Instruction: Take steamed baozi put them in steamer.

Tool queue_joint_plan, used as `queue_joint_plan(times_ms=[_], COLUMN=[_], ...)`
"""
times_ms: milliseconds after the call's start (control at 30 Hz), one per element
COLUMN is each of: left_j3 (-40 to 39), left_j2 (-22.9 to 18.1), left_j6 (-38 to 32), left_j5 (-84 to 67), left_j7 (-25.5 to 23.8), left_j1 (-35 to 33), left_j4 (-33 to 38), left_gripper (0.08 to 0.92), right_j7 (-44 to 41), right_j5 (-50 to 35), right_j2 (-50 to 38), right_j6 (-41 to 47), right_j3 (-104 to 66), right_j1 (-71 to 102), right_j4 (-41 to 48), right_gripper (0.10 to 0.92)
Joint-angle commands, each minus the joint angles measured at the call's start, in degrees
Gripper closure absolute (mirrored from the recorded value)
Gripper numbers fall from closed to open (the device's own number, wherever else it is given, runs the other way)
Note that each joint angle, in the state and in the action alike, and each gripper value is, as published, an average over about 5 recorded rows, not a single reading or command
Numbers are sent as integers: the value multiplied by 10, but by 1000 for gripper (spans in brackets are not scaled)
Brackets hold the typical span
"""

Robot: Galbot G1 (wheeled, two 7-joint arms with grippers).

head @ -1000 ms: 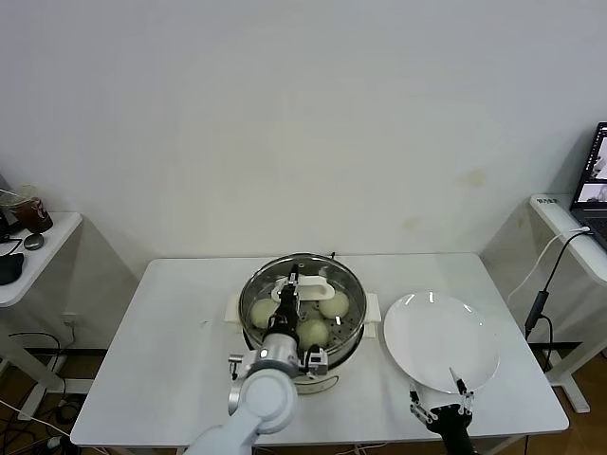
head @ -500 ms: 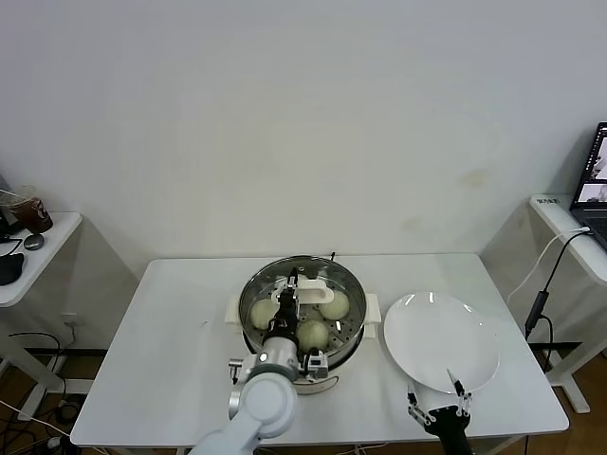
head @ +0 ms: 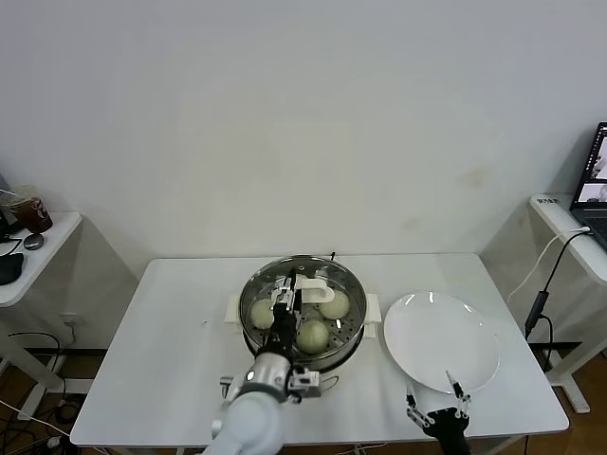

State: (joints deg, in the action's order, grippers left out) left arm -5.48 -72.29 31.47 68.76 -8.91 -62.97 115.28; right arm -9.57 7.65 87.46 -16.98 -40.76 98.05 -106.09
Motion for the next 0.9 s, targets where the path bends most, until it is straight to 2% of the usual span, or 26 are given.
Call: queue_joint_plan(times_ms=[33,100,200,267,367,467,667,900], left_j3=[145,226,354,402,414,391,371,377], left_j2=[52,55,35,24,27,19,-31,-36], left_j6=[-119,-210,-348,-391,-404,-398,-448,-484], left_j5=[-343,-475,-618,-691,-791,-825,-817,-793], left_j7=[87,103,140,161,162,163,162,149], left_j1=[-246,-314,-408,-457,-512,-533,-520,-521], left_j4=[212,225,216,206,195,182,110,44], left_gripper=[398,346,260,212,182,178,177,177], right_j7=[-1,-1,-2,0,-2,-12,-22,-19], right_j5=[2,1,-4,-15,-45,-70,-104,-96], right_j2=[0,0,0,0,-3,-9,-27,-28], right_j6=[-4,-5,-6,-9,-6,13,49,62], right_j3=[1,1,2,8,20,29,36,44], right_j1=[6,8,8,8,9,15,34,40], right_j4=[-4,-6,-9,-10,-18,-26,-40,-43], right_gripper=[203,203,203,203,203,203,203,203])
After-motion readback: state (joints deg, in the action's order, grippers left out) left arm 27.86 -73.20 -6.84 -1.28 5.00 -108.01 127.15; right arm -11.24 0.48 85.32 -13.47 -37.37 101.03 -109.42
